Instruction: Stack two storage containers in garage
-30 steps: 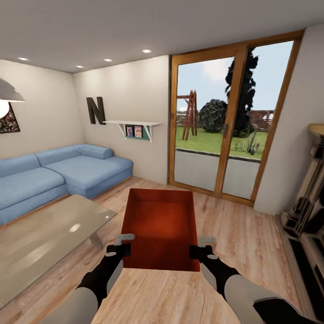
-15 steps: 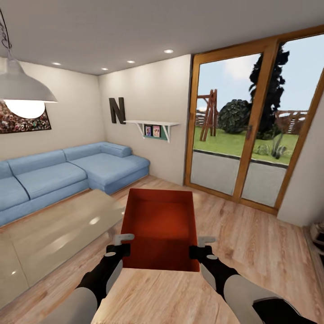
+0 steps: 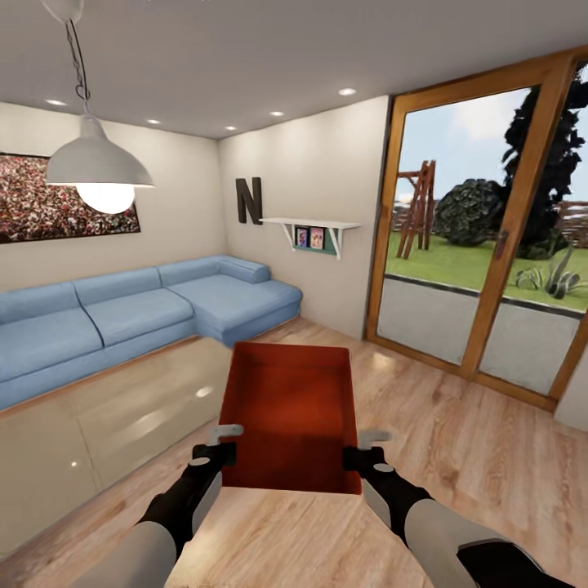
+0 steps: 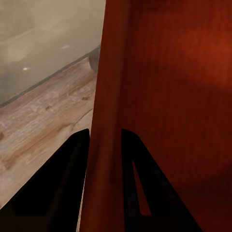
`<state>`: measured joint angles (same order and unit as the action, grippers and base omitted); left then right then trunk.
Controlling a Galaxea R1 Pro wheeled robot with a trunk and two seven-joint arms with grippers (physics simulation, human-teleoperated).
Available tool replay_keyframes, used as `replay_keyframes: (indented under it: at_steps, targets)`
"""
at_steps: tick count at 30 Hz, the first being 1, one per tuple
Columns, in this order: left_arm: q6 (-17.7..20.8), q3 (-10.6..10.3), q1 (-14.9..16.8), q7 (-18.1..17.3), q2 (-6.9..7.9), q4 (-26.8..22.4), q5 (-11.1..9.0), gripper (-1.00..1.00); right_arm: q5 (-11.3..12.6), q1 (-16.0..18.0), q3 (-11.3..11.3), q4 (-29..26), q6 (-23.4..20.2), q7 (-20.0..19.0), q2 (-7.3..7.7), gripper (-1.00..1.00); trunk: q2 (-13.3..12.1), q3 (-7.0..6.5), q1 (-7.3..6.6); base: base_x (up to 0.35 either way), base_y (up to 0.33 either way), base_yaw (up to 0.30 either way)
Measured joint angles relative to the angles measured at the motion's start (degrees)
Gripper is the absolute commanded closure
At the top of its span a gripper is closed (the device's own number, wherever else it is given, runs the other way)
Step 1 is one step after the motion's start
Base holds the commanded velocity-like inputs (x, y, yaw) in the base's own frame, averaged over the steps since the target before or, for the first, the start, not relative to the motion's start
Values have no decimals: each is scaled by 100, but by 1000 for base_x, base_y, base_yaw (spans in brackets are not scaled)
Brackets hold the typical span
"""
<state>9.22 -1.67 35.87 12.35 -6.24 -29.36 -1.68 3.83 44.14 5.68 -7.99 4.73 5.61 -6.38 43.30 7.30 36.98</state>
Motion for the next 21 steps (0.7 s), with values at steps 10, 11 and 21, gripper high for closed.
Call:
replay_keyframes:
  at_steps: [10, 11, 21]
  targets:
    - [0, 2, -1, -2, 0, 0, 0, 100, 0, 0, 1, -1, -2, 4, -1, 100, 0, 0, 0, 0, 0, 272]
    - [0, 2, -1, -2, 0, 0, 0, 100, 0, 0, 1, -1, -2, 4, -1, 100, 0, 0, 0, 0, 0, 272]
    - [0, 2, -1, -2, 0, 0, 0, 100, 0, 0, 1, -1, -2, 4, -1, 100, 0, 0, 0, 0, 0, 272]
